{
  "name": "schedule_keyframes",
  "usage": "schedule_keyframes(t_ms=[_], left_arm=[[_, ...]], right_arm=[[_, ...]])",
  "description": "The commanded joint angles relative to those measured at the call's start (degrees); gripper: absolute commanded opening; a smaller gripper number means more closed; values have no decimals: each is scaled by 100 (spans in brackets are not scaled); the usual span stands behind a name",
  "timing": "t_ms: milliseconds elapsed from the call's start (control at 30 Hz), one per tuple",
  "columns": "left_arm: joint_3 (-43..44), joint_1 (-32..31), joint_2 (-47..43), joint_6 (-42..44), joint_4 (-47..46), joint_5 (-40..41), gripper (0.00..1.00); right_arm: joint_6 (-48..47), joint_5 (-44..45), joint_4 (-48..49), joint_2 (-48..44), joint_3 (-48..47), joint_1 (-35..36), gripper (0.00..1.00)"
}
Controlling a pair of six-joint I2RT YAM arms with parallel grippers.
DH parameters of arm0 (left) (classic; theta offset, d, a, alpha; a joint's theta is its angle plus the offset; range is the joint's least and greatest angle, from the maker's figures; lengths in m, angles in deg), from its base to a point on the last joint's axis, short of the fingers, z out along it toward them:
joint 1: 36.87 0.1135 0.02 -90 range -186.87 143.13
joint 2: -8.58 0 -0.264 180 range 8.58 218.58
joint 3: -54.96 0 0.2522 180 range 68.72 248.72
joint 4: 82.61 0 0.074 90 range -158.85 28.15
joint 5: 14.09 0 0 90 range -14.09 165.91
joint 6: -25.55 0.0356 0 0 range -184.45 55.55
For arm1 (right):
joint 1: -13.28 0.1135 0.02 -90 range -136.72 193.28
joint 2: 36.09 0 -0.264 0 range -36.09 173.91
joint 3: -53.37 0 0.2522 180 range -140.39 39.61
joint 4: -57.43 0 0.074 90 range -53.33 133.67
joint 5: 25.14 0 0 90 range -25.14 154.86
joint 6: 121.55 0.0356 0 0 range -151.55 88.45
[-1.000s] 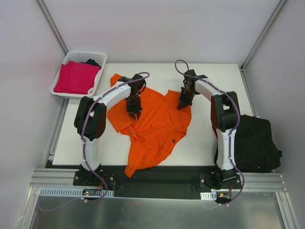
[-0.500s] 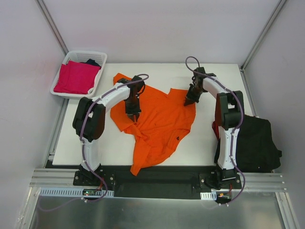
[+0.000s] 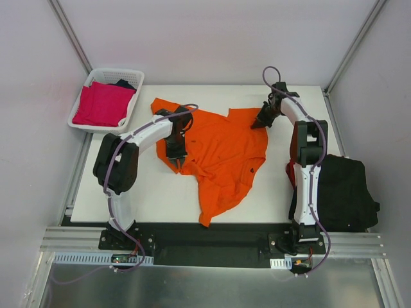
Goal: Fold and stack the t-shirts
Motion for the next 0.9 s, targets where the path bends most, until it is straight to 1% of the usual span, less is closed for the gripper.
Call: schedule_keyframes(t_ms=[0,200,267,300,333,367,400,467,500,533,600,633,700,867], left_arm=[[-128,-68,-437,22,137,148,17],[-322,-104,-604,13,128,166,17],[-365,-112,-666,22,128,166,17],[-366,-112,-683,30,128,166,18],[-322,-112,-718,39,137,140,17],[-296,-112,-736,39,128,140,20],[-252,-121,-762,48,128,122,23],[-85,-121,-763,65,137,157,33],[-41,-121,-745,65,128,192,50],[38,-121,-728,74,128,245,57],[100,-121,-623,92,137,280,68],[126,-121,-587,101,128,306,70],[153,-121,-473,109,102,359,70],[144,-121,-236,162,-231,359,68]], right_arm=[[194,-112,120,228,-344,-180,1],[247,-217,357,281,-379,-365,1],[203,-549,629,220,-318,-417,2],[203,-673,787,159,-144,-426,3],[264,-770,1119,-51,-29,-453,4],[308,-1015,1314,-166,68,-461,8],[361,-1122,1559,-272,208,-462,10],[440,-1394,1649,-509,210,-462,13],[458,-1456,1667,-571,210,-462,14],[501,-1509,1667,-650,236,-470,16],[528,-1694,1641,-896,419,-453,17],[537,-1781,1641,-1019,543,-435,17],[555,-1887,1641,-1396,850,-383,17],[502,-2151,1589,-2284,2142,-14,17]])
